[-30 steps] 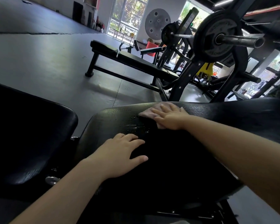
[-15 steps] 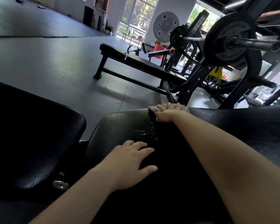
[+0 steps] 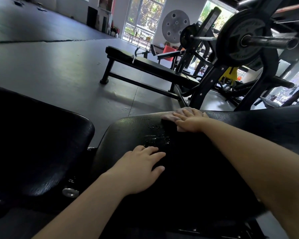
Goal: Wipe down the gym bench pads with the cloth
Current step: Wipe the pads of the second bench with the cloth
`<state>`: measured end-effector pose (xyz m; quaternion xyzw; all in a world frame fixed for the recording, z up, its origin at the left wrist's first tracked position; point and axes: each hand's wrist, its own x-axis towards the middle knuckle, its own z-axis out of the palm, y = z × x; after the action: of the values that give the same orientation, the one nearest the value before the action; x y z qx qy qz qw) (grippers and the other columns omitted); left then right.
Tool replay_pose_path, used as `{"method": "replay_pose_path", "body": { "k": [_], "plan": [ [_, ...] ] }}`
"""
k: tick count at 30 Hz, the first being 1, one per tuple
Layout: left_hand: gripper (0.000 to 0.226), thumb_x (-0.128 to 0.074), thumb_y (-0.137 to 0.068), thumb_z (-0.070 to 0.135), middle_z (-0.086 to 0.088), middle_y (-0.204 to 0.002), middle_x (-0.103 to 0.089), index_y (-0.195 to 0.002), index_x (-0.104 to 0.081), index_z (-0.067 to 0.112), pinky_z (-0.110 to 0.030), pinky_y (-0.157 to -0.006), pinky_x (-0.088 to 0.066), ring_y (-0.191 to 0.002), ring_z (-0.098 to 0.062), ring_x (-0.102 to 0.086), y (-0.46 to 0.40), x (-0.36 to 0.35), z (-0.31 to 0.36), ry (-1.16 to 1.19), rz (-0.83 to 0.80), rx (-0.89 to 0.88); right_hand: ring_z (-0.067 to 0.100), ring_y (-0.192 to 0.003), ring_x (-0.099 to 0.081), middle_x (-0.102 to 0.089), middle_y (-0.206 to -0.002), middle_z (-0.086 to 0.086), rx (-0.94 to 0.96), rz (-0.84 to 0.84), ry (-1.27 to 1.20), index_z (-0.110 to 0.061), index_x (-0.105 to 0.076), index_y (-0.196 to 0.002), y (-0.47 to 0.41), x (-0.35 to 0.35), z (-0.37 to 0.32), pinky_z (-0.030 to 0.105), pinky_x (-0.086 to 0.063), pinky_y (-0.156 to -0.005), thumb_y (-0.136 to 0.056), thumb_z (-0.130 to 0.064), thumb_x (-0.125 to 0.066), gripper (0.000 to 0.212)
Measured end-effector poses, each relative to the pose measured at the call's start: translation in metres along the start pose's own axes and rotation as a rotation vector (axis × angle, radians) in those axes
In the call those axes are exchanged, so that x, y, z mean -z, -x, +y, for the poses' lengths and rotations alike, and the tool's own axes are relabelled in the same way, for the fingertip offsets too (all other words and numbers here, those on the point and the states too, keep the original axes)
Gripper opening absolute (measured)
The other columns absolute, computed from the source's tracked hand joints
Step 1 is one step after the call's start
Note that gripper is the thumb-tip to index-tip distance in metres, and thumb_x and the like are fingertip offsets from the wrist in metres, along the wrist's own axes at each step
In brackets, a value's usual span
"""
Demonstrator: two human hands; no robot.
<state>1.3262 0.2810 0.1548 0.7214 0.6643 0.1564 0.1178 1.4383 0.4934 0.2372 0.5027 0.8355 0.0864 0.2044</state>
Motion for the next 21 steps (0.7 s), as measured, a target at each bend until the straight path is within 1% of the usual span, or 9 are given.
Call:
{"method": "replay_pose_path", "body": {
  "k": [2, 6, 12, 14, 16, 18, 21],
  "plan": [
    [0.049, -0.028, -0.100, 0.042, 0.011, -0.155, -0.017, -0.148, -0.020, 0.035, -0.038, -0.112, -0.026, -0.140, -0.016, -0.017, 0.000, 0.001, 0.001, 0.014, -0.006, 0.002, 0.027, -0.145, 0.015, 0.013, -0.159, -0.009, -0.027, 0.018, -0.023, -0.051, -0.001, -0.146, 0.011, -0.005, 0.016, 0.056, 0.006, -0.114, -0.096, -0.055, -0.029, 0.058],
    [0.047, -0.029, -0.101, 0.036, 0.012, -0.156, -0.017, -0.147, -0.022, 0.035, -0.037, -0.113, -0.024, -0.141, -0.016, -0.016, -0.001, 0.004, 0.000, 0.060, -0.014, 0.001, 0.023, -0.145, 0.016, 0.012, -0.158, -0.011, -0.075, 0.040, -0.058, -0.053, -0.001, -0.145, 0.042, -0.010, 0.047, 0.055, 0.006, -0.114, -0.097, -0.058, -0.019, 0.052],
    [0.048, -0.034, -0.100, 0.034, 0.011, -0.156, -0.017, -0.147, -0.024, 0.031, -0.035, -0.115, -0.020, -0.142, -0.012, -0.018, 0.002, 0.003, -0.004, 0.152, 0.005, -0.011, 0.021, -0.145, 0.015, 0.013, -0.159, -0.008, -0.109, 0.072, -0.026, -0.053, 0.002, -0.144, 0.108, -0.022, 0.071, 0.053, 0.002, -0.115, -0.096, -0.059, -0.016, 0.052],
    [0.048, -0.035, -0.100, 0.032, 0.010, -0.156, -0.018, -0.147, -0.026, 0.030, -0.030, -0.116, -0.019, -0.142, -0.009, -0.019, 0.003, 0.005, -0.007, 0.189, 0.020, -0.010, 0.022, -0.145, 0.015, 0.012, -0.159, -0.007, -0.124, 0.093, -0.019, -0.053, 0.003, -0.144, 0.132, -0.029, 0.068, 0.053, 0.001, -0.116, -0.096, -0.058, -0.016, 0.052],
    [0.048, -0.036, -0.100, 0.031, 0.008, -0.156, -0.021, -0.147, -0.027, 0.029, -0.030, -0.116, -0.018, -0.142, -0.008, -0.020, 0.006, 0.006, -0.011, 0.201, 0.038, -0.009, 0.024, -0.145, 0.014, 0.011, -0.159, -0.005, -0.157, 0.108, -0.014, -0.051, 0.003, -0.145, 0.154, -0.036, 0.060, 0.053, 0.002, -0.116, -0.096, -0.057, -0.015, 0.053],
    [0.048, -0.037, -0.100, 0.031, 0.007, -0.154, -0.025, -0.147, -0.028, 0.029, -0.030, -0.116, -0.018, -0.141, -0.008, -0.022, 0.009, 0.007, -0.014, 0.208, 0.049, -0.001, 0.025, -0.145, 0.015, 0.011, -0.159, -0.004, -0.185, 0.120, -0.011, -0.049, 0.003, -0.146, 0.174, -0.043, 0.046, 0.054, 0.003, -0.115, -0.096, -0.057, -0.015, 0.053],
    [0.047, -0.037, -0.100, 0.029, 0.006, -0.152, -0.030, -0.146, -0.030, 0.026, -0.025, -0.114, -0.019, -0.139, -0.010, -0.027, 0.018, 0.011, -0.018, 0.205, 0.049, 0.014, 0.028, -0.145, 0.015, 0.008, -0.160, -0.002, -0.239, 0.173, -0.030, -0.046, -0.001, -0.148, 0.194, -0.054, 0.017, 0.055, 0.004, -0.114, -0.096, -0.056, -0.012, 0.054]
  ]
}}
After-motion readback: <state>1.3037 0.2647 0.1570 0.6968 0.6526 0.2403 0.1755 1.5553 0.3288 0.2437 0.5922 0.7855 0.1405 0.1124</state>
